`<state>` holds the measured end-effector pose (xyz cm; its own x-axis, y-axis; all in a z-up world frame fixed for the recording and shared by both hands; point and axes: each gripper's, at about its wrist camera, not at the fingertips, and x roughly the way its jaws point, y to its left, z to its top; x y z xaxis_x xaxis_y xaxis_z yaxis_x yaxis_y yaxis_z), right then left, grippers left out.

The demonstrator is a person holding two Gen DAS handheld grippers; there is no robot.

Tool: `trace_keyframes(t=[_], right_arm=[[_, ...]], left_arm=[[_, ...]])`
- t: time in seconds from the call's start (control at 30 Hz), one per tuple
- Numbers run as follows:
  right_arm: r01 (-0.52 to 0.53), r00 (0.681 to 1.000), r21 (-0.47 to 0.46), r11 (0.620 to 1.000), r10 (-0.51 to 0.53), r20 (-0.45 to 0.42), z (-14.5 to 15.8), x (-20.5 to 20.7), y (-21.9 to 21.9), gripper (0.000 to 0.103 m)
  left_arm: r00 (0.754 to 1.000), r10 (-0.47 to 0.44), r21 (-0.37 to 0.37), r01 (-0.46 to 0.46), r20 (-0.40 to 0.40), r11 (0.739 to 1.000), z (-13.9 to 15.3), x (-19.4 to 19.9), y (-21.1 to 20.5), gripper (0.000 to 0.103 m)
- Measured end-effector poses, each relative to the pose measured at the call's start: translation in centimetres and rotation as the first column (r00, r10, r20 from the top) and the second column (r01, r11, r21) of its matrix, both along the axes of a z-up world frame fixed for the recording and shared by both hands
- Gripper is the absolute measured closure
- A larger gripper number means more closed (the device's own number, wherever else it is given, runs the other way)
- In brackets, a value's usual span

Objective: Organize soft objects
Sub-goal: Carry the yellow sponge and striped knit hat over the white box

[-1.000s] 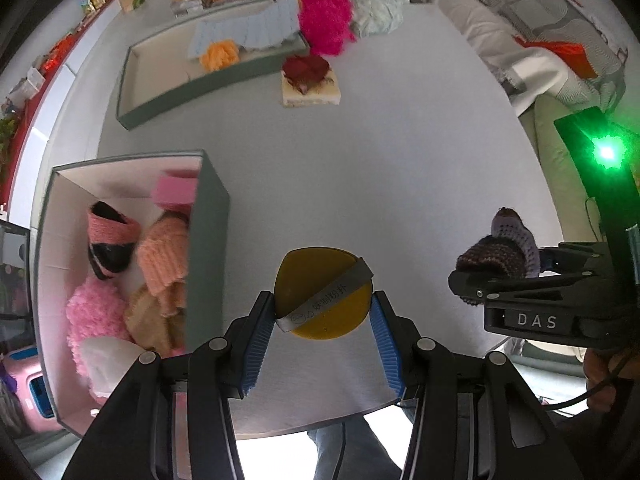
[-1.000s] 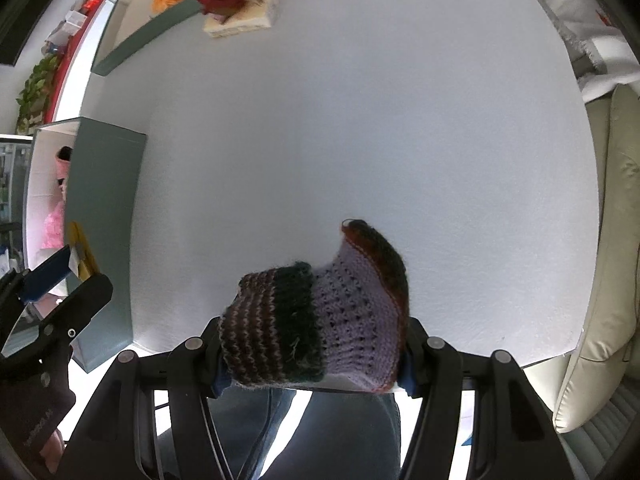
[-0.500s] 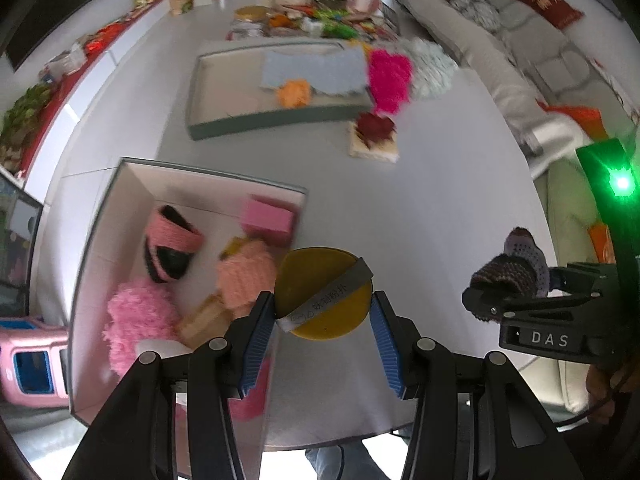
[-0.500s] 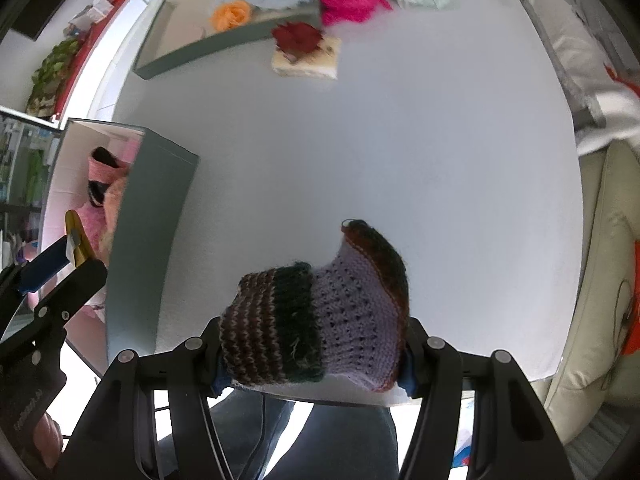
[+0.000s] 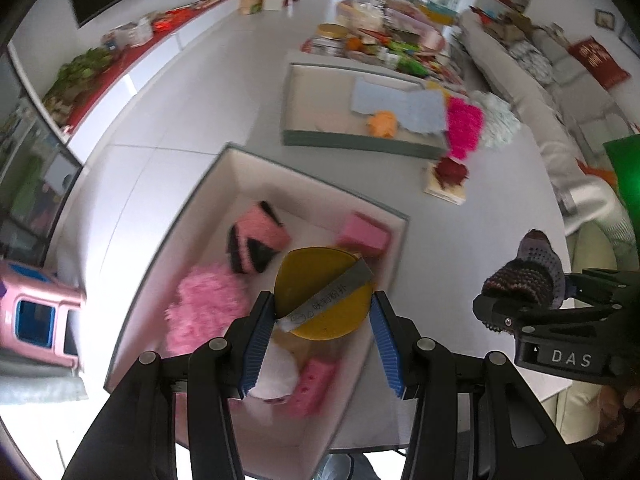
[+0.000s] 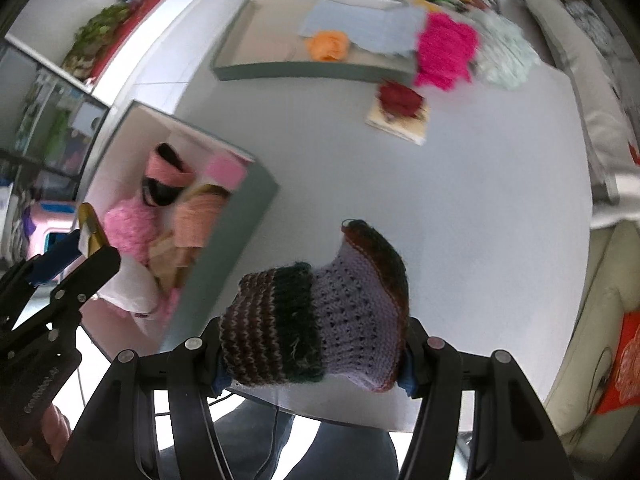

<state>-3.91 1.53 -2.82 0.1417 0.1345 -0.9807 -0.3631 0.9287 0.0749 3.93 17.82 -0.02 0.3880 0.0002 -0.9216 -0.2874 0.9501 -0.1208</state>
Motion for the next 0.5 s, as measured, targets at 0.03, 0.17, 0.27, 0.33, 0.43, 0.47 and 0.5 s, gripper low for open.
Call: trace_keyframes(t=[0.03, 0.17, 0.27, 0.33, 0.43, 0.47, 0.5], right_arm=[[-0.014, 1.000, 0.000, 1.000, 0.014, 0.002, 0.0, 0.0, 0.7, 0.037], [-0.075, 0.997, 0.004, 0.997, 0.075, 0.007, 0.2, -0.1, 3.6, 0.038], [-0.119, 0.993, 0.004, 0.993, 0.119, 0.012, 0.4, -0.5, 5.4, 0.038], [-0.149, 0.989, 0.005, 0.989, 0.149, 0.013, 0.5, -0.7, 6.8, 0.038], [-0.179, 0.984, 0.009, 0.984, 0.178, 0.010, 0.5, -0.9, 8.3, 0.038], [-0.187, 0.982, 0.010, 0.982, 0.187, 0.010, 0.5, -1.0, 8.7, 0.038], [-0.201, 0.980, 0.012, 0.980, 0.201, 0.010, 0.6, -1.1, 9.3, 0.038]], left_arm=[[1.000, 0.011, -0.003, -0.011, -0.004, 1.000, -0.1, -0.2, 0.4, 0.053], [0.998, 0.059, -0.022, -0.059, -0.020, 0.998, -0.7, -0.9, 2.0, 0.053], [0.996, 0.084, -0.022, -0.084, -0.022, 0.996, -0.8, -1.5, 2.7, 0.053], [0.995, 0.096, -0.024, -0.096, -0.026, 0.995, -0.9, -1.8, 3.2, 0.053], [0.992, 0.118, -0.025, -0.119, -0.034, 0.993, -1.0, -2.3, 3.9, 0.053], [0.991, 0.129, -0.024, -0.129, -0.037, 0.991, -1.1, -2.5, 4.2, 0.053], [0.990, 0.137, -0.025, -0.138, -0.039, 0.990, -1.2, -2.6, 4.4, 0.053]])
